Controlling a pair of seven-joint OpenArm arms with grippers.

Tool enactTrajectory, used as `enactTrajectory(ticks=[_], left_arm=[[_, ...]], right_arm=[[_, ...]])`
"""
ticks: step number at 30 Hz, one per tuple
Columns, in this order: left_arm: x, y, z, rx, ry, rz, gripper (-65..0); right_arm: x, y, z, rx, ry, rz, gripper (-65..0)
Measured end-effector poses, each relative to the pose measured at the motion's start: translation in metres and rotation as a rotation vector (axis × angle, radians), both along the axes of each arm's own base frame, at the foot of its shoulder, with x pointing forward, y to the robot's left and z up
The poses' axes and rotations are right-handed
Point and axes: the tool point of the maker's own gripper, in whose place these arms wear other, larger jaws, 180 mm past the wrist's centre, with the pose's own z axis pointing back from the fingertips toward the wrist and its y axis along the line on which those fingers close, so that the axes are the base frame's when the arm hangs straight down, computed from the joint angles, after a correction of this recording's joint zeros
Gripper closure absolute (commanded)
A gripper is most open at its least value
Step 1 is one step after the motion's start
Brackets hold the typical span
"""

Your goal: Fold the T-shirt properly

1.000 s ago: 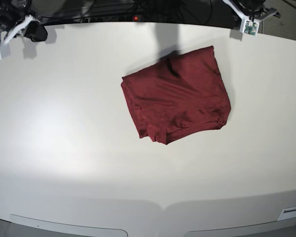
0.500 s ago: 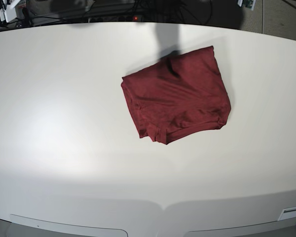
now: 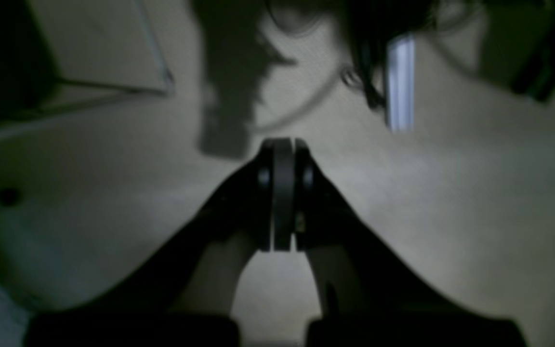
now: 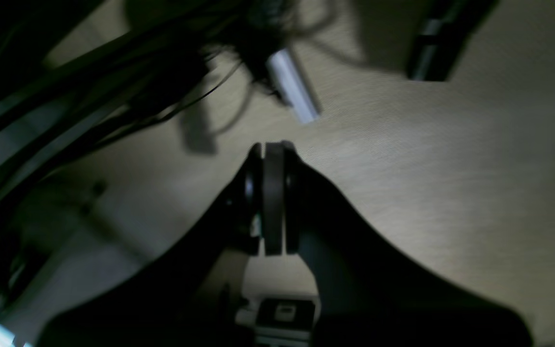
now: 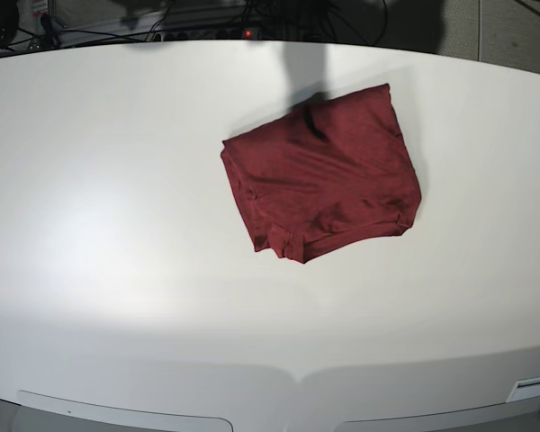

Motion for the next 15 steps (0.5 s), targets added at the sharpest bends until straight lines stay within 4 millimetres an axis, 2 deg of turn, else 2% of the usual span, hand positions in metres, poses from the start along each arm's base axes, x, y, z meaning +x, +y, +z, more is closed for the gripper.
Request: enactTrajectory(ticks=[3, 6, 8, 11, 15], left_arm=[[-0.016, 0.009, -0.028, 0.001, 0.047, 0.040, 0.0], [-0.018, 0.010, -0.056, -0.006, 0.058, 0.078, 0.0], [-0.017, 0.008, -0.074, -0.014, 0.057, 0.108, 0.0], [-0.012, 0.004, -0.094, -0.029, 0.044, 0.151, 0.0], [0.004, -0.009, -0.112, -0.059, 0.009, 0.199, 0.0]], right_arm=[[-0.023, -0.005, -0.025, -0.052, 0.034, 0.036, 0.0], [-0.046, -0.001, -0.046, -0.044, 0.085, 0.096, 0.0], [-0.053, 0.001, -0.061, -0.031, 0.108, 0.143, 0.0], [-0.049, -0.004, -0.086, -0.037, 0.112, 0.213, 0.0], [-0.029, -0.021, -0.117, -0.110, 0.149, 0.278, 0.0]])
